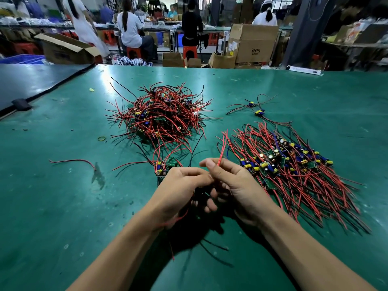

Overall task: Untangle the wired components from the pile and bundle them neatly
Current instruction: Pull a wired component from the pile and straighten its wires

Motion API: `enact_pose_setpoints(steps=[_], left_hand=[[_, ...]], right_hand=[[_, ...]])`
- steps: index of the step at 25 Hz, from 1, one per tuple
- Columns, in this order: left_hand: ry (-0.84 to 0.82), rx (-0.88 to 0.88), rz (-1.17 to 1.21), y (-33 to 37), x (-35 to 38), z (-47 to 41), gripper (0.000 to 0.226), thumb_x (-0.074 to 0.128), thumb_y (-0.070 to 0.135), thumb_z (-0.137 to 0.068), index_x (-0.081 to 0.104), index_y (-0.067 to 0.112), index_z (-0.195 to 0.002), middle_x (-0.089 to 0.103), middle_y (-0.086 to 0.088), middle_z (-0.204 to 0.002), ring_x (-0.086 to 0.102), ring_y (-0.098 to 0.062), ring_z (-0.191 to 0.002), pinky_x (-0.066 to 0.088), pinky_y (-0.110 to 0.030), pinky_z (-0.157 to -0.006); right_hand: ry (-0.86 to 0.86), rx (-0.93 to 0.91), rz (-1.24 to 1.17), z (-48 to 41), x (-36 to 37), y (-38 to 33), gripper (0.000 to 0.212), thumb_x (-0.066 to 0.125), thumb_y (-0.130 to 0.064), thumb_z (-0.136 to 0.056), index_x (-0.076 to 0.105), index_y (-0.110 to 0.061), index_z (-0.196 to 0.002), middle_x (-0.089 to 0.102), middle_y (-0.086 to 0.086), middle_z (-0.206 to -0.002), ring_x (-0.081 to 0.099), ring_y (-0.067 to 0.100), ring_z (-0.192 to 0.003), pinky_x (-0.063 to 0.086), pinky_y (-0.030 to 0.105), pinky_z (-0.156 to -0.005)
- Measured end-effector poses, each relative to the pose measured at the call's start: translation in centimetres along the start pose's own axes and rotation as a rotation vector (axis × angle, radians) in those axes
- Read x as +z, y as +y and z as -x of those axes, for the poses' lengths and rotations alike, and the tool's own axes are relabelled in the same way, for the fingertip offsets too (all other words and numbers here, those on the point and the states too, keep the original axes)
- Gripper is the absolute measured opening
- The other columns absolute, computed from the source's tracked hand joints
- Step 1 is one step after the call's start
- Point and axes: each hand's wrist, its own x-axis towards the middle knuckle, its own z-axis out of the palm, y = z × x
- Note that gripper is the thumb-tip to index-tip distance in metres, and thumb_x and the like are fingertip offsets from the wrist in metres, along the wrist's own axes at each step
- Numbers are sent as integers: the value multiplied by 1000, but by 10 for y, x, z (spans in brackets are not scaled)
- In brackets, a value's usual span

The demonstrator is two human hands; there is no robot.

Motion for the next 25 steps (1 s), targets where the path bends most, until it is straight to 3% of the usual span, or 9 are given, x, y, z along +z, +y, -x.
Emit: enact_pose_setpoints(steps=[2, 4, 6, 10, 12, 14, 17, 21, 25], left_hand=[[-21, -18, 19, 2, 0, 0, 16, 64, 8, -82, 70, 6, -68, 59, -14, -58, 57, -24, -41, 47, -24, -42], [-50, -72, 68, 5, -1, 0, 13, 66, 16, -74, 70, 6, -66, 57, -11, -56, 56, -22, -40, 46, -24, -42], [-62, -127, 109, 6, -2, -1, 13, 67, 17, -72, 69, 5, -66, 56, -10, -55, 55, -20, -39, 45, -24, -40], [-31, -56, -8, 4, -3, -2, 15, 65, 9, -82, 68, 2, -68, 58, -14, -57, 55, -23, -40, 45, -24, -42], [8, -1, -122, 3, -3, -2, 22, 64, 9, -88, 69, 3, -68, 61, -15, -58, 58, -25, -42, 43, -25, -45], [66, 60, -213, -1, -4, -2, 23, 64, 11, -90, 68, 1, -69, 64, -14, -60, 60, -26, -44, 40, -27, -50], [132, 111, -255, -5, -2, -3, 18, 64, 9, -90, 69, 0, -75, 66, -15, -60, 61, -27, -44, 44, -32, -56], [132, 138, -267, -7, 2, -3, 19, 61, 8, -92, 71, 4, -76, 67, -16, -63, 61, -28, -46, 50, -31, -51], [107, 104, -252, -2, -4, -3, 24, 60, 7, -92, 68, -2, -71, 63, -15, -57, 58, -26, -42, 44, -26, -47]], right_hand=[[43, -81, -56, -2, 1, 1, 28, 77, -24, -79, 70, -6, -99, 45, 4, -49, 38, 17, -39, 40, 25, -46], [189, -253, -65, -8, -4, -2, 25, 77, -23, -74, 70, -7, -92, 39, -5, -45, 29, 8, -35, 28, 15, -38], [358, -393, 25, -13, -17, -8, 19, 78, -26, -74, 71, -11, -85, 38, -11, -44, 25, 2, -35, 22, 15, -35], [593, -710, 604, -17, -39, -14, 8, 75, -26, -88, 75, -19, -84, 60, -19, -56, 54, -3, -50, 39, 8, -55], [660, -829, 843, -14, -39, -13, 15, 72, -31, -91, 75, -19, -83, 62, -18, -63, 57, -3, -57, 40, 10, -59], [606, -675, 680, -17, -39, -12, 29, 66, -37, -94, 73, -15, -77, 58, -14, -57, 46, 2, -43, 36, 16, -47], [290, -232, -54, -16, -26, -18, 34, 64, -43, -87, 70, -9, -83, 53, -5, -59, 31, 4, -35, 26, 17, -34], [24, -69, 75, -9, -15, -6, 20, 73, -36, -81, 72, -16, -86, 49, -7, -55, 26, 2, -36, 22, 15, -34], [153, -251, 307, -6, -14, 1, 12, 79, -28, -83, 75, -16, -81, 50, -15, -46, 42, -1, -37, 32, 8, -41]])
